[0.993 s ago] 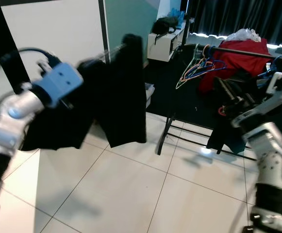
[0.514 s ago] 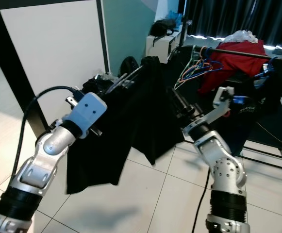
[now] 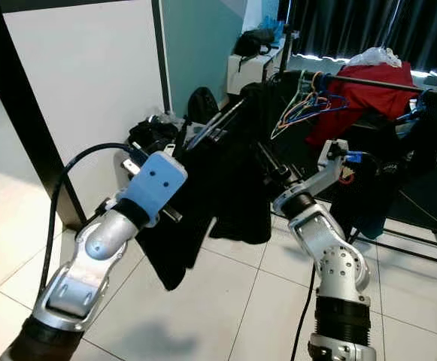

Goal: Hang hanger

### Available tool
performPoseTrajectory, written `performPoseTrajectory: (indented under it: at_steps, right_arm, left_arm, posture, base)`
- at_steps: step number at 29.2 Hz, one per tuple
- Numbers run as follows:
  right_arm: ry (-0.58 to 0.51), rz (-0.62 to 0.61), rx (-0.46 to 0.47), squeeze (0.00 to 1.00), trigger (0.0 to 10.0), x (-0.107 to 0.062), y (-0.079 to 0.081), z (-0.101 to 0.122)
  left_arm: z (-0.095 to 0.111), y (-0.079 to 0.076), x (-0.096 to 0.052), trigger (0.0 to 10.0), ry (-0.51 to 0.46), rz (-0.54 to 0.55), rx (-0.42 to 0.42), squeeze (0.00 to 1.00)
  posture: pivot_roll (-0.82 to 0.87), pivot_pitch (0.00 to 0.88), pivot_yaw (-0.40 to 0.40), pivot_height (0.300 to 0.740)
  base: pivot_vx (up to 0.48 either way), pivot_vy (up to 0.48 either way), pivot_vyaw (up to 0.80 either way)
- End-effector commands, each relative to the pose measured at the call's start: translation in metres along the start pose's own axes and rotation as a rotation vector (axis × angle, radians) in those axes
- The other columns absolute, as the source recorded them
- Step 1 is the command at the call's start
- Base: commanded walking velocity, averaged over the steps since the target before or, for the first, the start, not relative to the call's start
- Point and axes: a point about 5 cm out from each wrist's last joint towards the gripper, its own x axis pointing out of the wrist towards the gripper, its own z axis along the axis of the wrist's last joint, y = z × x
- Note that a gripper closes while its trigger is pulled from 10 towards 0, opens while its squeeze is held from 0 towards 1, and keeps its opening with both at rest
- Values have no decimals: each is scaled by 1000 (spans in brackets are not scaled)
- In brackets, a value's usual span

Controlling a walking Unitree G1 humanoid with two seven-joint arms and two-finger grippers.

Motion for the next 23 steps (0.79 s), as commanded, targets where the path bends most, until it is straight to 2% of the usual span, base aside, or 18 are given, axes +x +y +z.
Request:
performPoseTrajectory:
  at_steps: [1,7,12,23]
  right_arm:
    - [-18,29,9,0,10000,1,7,4]
    - [-15,138,33,0,10000,1,24,4]
    - [-16,170,45,0,10000,1,30,5]
    - [27,62,19,0,10000,8,18,-5]
  left_arm:
    - [10,1,-2,10000,-38,22,17,0]
    - [11,-3,-4,10000,-27,11,23,0]
    - [13,-4,-4,10000,-18,9,24,0]
    - [23,-8,-5,10000,-51,9,9,0]
  posture:
    - [-23,0,-53,740]
    - [-21,0,-56,740]
    - [-22,0,-54,740]
    - [-18,0,-61,740]
  base:
    - [0,0,0]
    - [0,0,0]
    - [0,0,0]
    - [0,0,0]
